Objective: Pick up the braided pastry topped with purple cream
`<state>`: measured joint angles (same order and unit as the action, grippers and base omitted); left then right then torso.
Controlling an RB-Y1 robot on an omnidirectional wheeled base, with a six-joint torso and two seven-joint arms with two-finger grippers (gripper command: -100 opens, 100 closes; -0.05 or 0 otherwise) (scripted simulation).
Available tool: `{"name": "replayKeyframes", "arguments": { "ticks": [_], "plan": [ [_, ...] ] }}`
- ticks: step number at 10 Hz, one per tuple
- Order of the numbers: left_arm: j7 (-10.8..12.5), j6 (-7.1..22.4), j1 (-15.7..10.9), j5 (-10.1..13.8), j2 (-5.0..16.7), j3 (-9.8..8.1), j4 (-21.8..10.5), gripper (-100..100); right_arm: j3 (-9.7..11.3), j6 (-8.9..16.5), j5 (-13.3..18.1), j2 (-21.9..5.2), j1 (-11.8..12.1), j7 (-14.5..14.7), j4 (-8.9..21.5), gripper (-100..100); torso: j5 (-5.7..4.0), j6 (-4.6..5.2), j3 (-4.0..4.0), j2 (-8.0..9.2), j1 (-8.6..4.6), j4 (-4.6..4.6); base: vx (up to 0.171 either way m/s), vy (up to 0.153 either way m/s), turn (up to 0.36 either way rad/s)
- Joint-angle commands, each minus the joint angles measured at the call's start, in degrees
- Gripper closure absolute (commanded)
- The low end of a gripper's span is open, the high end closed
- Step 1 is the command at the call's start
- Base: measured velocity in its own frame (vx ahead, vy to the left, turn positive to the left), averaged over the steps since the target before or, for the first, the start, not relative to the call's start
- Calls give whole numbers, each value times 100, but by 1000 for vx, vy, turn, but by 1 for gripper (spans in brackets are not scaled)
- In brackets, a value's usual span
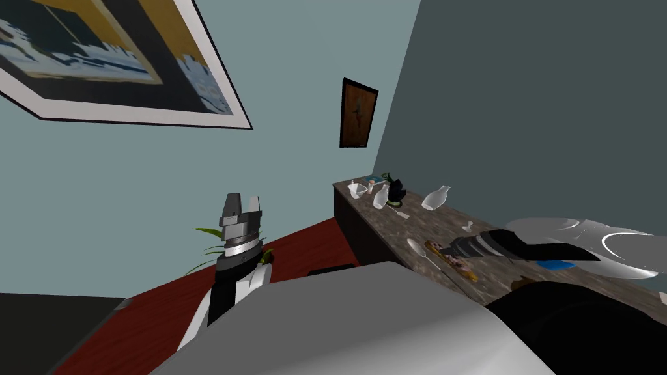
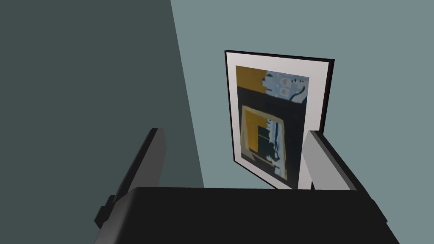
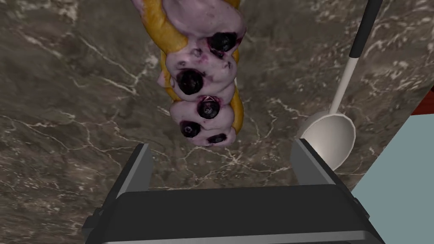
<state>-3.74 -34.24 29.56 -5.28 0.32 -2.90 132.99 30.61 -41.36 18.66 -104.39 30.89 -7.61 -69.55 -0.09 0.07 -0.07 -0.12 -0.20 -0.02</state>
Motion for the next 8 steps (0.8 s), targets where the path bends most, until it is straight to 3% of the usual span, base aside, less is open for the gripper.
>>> {"name": "replayKeyframes", "arguments": {
  "ticks": [1,4,5,6,7,8],
  "plan": [
    [0,0,0,0,0,0,0,0,255,-33,64,150,222,-40,40,-100,0,0,0,0,0,0,50,-99,130],
    [0,0,0,0,0,0,0,0,403,-30,101,340,348,-63,14,-100,-3,2,0,-1,-8,0,37,-78,39],
    [0,0,0,0,0,0,0,0,372,-66,161,333,262,-98,68,-100,-2,3,1,2,-4,1,12,-28,3],
    [0,0,0,0,0,0,0,0,380,-53,155,341,275,-88,60,0,2,1,4,6,10,2,2,-6,1],
    [0,0,0,0,0,0,0,0,357,-120,235,541,276,76,256,-100,5,1,6,10,20,3,73,14,-56],
    [0,0,1,0,-1,0,0,0,350,-142,262,609,276,131,321,-100,5,4,-2,-7,28,0,101,27,-54]
  ]
}}
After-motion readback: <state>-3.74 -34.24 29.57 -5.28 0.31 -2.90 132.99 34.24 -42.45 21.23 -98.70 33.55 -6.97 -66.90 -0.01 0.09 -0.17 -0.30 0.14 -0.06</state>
